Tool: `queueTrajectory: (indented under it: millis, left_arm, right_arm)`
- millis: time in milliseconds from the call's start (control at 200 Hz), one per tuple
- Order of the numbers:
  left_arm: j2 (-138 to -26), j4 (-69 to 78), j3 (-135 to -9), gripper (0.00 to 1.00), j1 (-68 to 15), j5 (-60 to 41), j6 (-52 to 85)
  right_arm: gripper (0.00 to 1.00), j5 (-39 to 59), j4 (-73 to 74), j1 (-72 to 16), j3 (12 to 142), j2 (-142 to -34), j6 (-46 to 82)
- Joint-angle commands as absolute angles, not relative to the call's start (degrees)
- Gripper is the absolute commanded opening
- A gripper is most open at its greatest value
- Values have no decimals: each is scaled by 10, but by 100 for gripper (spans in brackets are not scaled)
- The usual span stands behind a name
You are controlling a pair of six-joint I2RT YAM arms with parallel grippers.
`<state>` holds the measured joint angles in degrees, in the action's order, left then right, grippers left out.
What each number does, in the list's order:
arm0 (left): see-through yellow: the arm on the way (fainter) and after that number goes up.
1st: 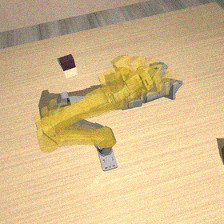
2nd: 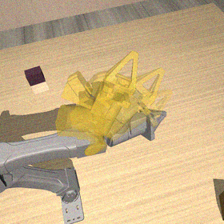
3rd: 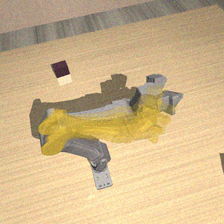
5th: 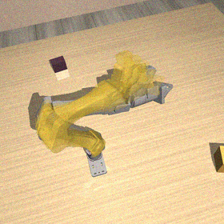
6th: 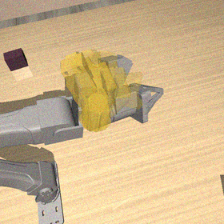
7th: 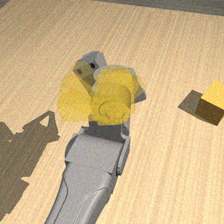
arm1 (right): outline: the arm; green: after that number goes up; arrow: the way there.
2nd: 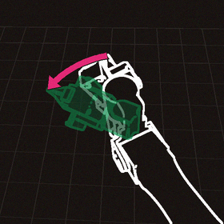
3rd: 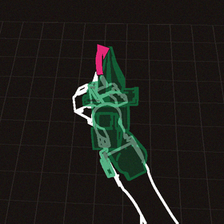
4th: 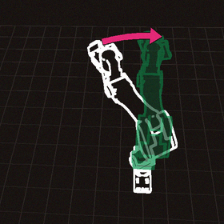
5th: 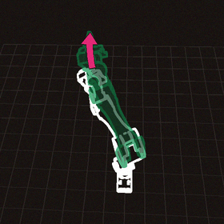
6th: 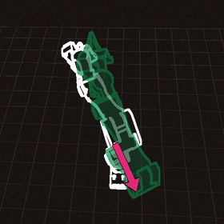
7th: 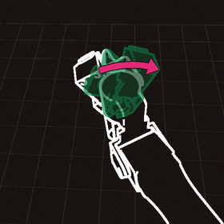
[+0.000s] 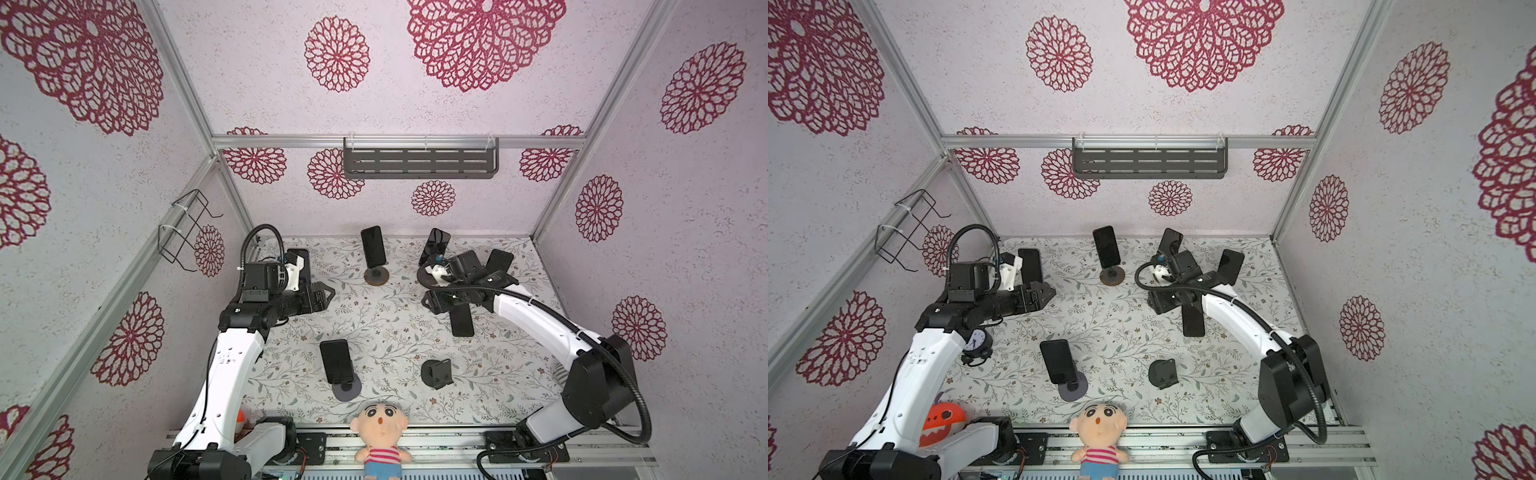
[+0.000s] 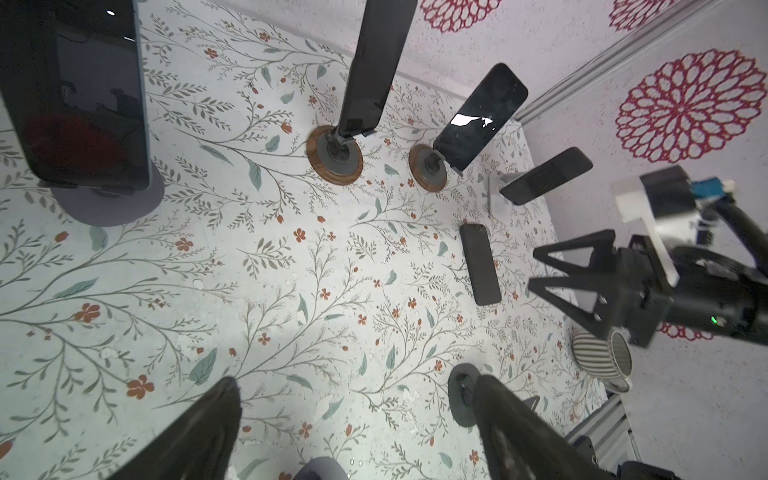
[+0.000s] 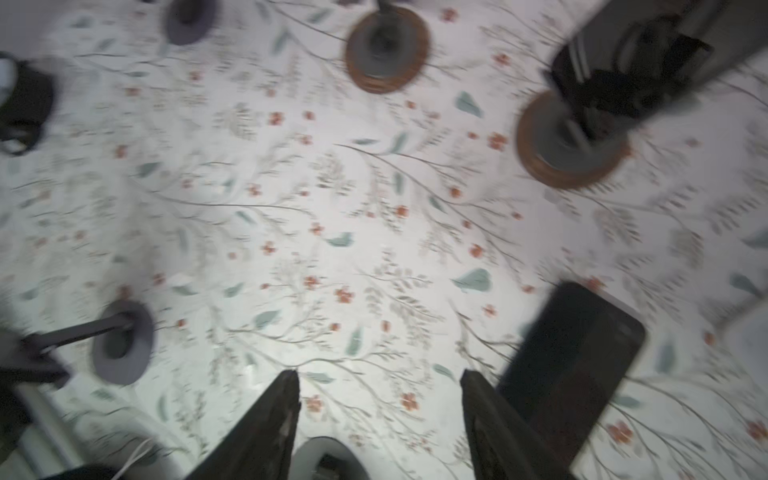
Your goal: Remove the phone from the phone stand
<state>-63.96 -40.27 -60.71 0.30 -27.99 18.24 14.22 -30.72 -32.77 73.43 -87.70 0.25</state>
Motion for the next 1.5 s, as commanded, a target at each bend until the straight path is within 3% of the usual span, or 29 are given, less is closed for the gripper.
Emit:
queueTrajectory:
  millis: [0,235,600,1496]
  left_arm:
    - [-620,-357,-599,91,23,-313,173]
    - [-618,-362,-590,91,80,-327,138]
    - [-631,-330,-561,91,121,-382,154]
    - [-639,-322,-554,91,136,-404,170]
  right_arm:
    - [58,270,-276,-375,754,-855,-48]
    - [58,334,-206,-465,783,-895,-24]
    - [59,363,-125,-530,839,-998,17]
    - [62,393,-99,-566,855,-1043,30]
